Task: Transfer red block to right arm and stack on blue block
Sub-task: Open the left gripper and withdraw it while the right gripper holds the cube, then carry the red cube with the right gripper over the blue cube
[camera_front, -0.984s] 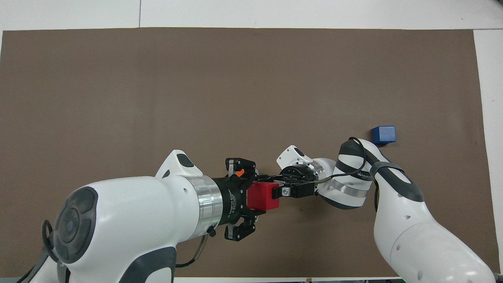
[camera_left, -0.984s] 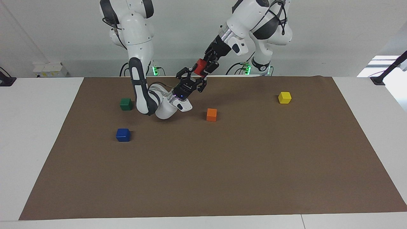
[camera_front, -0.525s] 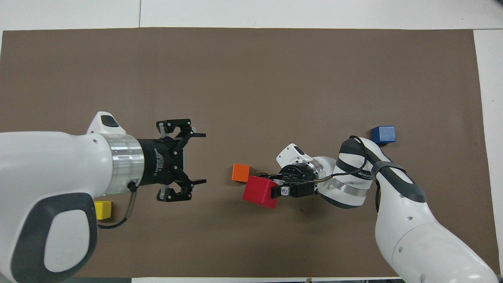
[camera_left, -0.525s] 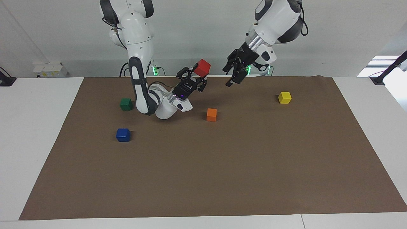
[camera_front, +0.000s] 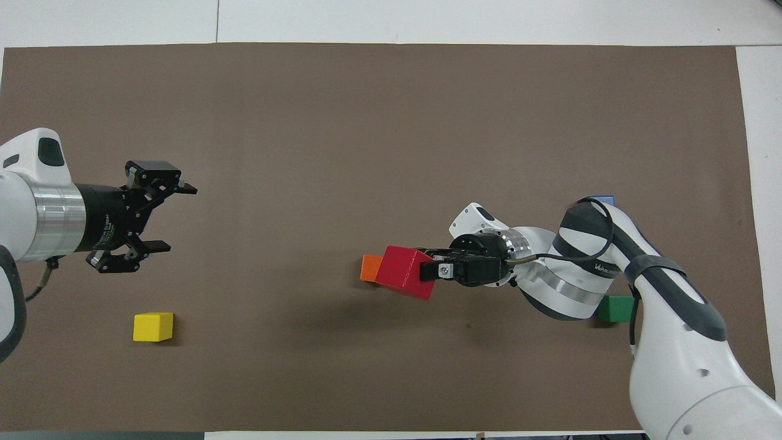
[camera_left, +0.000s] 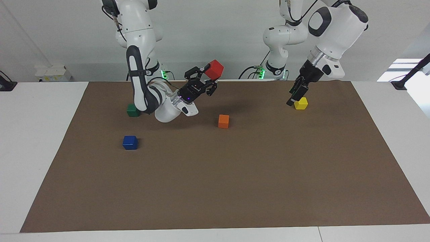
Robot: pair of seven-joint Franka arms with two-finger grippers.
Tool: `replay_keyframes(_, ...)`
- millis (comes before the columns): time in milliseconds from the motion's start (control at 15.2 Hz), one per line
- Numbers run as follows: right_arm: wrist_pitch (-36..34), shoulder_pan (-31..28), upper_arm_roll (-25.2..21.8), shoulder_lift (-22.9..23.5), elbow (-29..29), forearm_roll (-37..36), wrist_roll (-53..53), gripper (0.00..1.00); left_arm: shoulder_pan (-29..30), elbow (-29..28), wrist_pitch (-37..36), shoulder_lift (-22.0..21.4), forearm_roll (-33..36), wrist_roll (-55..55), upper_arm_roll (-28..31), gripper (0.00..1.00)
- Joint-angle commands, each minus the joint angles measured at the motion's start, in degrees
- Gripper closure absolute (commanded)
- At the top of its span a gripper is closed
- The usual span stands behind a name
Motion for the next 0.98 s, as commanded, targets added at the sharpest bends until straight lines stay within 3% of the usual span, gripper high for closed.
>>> replay_keyframes(0,8.9,-2.8,0.0,-7.0,-2.0,-3.9,4.9,1.0,2.6,6.3,-2.8,4.0,10.0,11.3,-0.5,0.0)
replay_keyframes(131,18.5,-4.4,0.1,-11.3,-1.8,-8.3,8.1,1.0,2.9,14.4,-8.1,9.6,13.7,17.1,-0.5,0.0)
replay_keyframes(262,27.1,-5.0,0.0,-15.5,-1.3,-12.2,13.7,1.0,3.0,18.7,-11.7,11.4,19.1,25.1,-0.5,0.0)
replay_keyframes(459,37.1,-6.8,-0.1,-18.8,1.0,-25.3,20.4,1.0,3.0,23.1,-16.0,13.4,20.6,34.0,0.1,0.0)
replay_keyframes(721,41.3,-10.2,-0.3,-20.3,5.1,-50.1,31.1,1.0,-0.8,19.1,-18.9,10.6,20.7,36.0,3.1,0.0)
replay_keyframes(918,41.5,-10.5,0.0,-19.6,10.9,-74.0,41.6,1.0,-6.6,20.0,-18.8,10.8,20.5,42.1,10.1,0.0)
